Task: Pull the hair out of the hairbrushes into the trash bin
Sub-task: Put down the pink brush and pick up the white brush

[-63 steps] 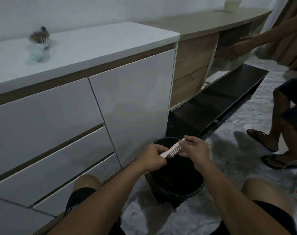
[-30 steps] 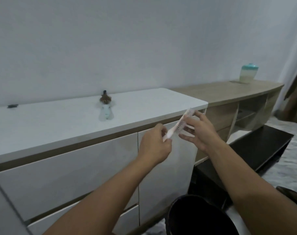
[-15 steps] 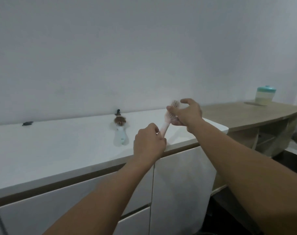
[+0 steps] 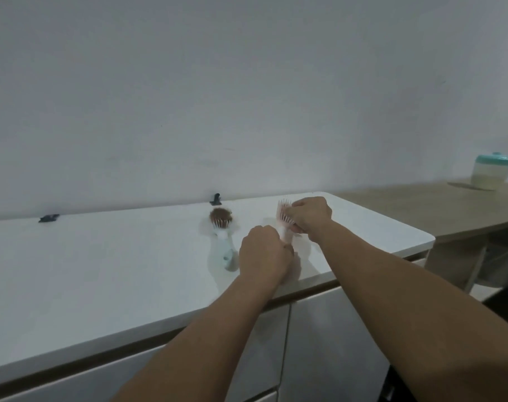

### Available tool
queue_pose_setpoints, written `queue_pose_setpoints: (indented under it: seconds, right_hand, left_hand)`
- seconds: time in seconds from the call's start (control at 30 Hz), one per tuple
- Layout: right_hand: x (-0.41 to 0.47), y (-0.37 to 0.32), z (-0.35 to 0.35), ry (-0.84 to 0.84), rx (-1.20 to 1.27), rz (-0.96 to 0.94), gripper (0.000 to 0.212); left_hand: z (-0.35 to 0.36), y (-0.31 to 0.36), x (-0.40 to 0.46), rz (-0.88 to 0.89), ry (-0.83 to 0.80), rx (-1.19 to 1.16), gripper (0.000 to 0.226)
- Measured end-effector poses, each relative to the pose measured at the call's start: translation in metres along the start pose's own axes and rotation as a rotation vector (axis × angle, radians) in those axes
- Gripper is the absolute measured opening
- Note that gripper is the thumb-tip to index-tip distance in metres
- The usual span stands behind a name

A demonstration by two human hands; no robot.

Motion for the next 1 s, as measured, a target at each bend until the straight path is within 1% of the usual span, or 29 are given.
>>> queue_pose_setpoints:
  seconds: [0.07, 0.17, 0.27, 0.37, 0.43, 0.53, 0.6, 0.67, 0.7, 0.77, 0.83, 0.87, 0.93, 1.0]
  right_hand:
    - [0.001, 0.001, 0.004, 0.003, -0.064, -0.026, 0.019]
    - [0.003, -0.001, 0.009, 0.012, -0.165, -0.078, 0.024]
    - [0.0, -0.006, 0.012, 0.005, -0.285, -0.107, 0.015]
    - [-0.002, -0.008, 0.012, -0.009, -0.351, -0.094, 0.02]
    - [-0.002, -0.013, 0.011, 0.012, -0.36, -0.107, 0.02]
    - [-0.003, -0.031, 0.017, 0.004, -0.323, -0.183, 0.023]
    - [-0.01, -0.049, 0.03, -0.058, -0.302, -0.278, 0.023]
    - [-0.023, -0.065, 0.049, -0.156, -0.28, -0.363, 0.021]
    - [-0.028, -0.068, 0.06, -0.211, -0.259, -0.377, 0.02]
    - [-0.035, -0.068, 0.082, -0.318, -0.217, -0.346, 0.017]
    - [-0.043, -0.064, 0.1, -0.41, -0.206, -0.296, 0.014]
    - [-0.046, -0.062, 0.108, -0.439, -0.202, -0.275, 0.015]
    - [-0.051, -0.058, 0.116, -0.461, -0.16, -0.227, 0.017]
    - [-0.055, -0.055, 0.117, -0.448, -0.098, -0.171, 0.008]
  left_hand:
    - [0.002, 0.001, 0.002, 0.0, 0.009, 0.022, 0.036]
    - [0.001, 0.005, 0.001, 0.019, 0.014, 0.026, 0.04]
    - [-0.001, 0.005, 0.002, 0.009, -0.01, 0.025, 0.039]
    - [-0.003, 0.0, 0.008, -0.027, -0.048, -0.003, 0.042]
    - [-0.014, -0.007, 0.011, -0.041, -0.017, -0.001, 0.04]
    - [-0.041, -0.024, 0.013, -0.053, 0.112, 0.116, 0.029]
    - [-0.054, -0.042, 0.015, -0.095, 0.161, 0.18, 0.029]
    - [-0.057, -0.063, 0.016, -0.163, 0.126, 0.181, 0.032]
    - [-0.056, -0.072, 0.015, -0.198, 0.092, 0.166, 0.032]
    - [-0.053, -0.084, 0.012, -0.238, 0.04, 0.128, 0.027]
    - [-0.052, -0.088, 0.009, -0.23, 0.013, 0.11, 0.02]
    - [-0.053, -0.088, 0.007, -0.224, 0.011, 0.1, 0.02]
    - [-0.054, -0.09, 0.006, -0.219, 0.001, 0.056, 0.024]
    - [-0.055, -0.093, 0.006, -0.232, -0.027, -0.005, 0.023]
Point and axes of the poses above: each hand's wrist, its own x-axis towards the middle knuckle, its own z-axis out of the palm, y = z × x, the point moved 8 cm from there along x, towards the middle knuckle, and after that the axes turned 5 degrees about x, right-handed, at the moved point
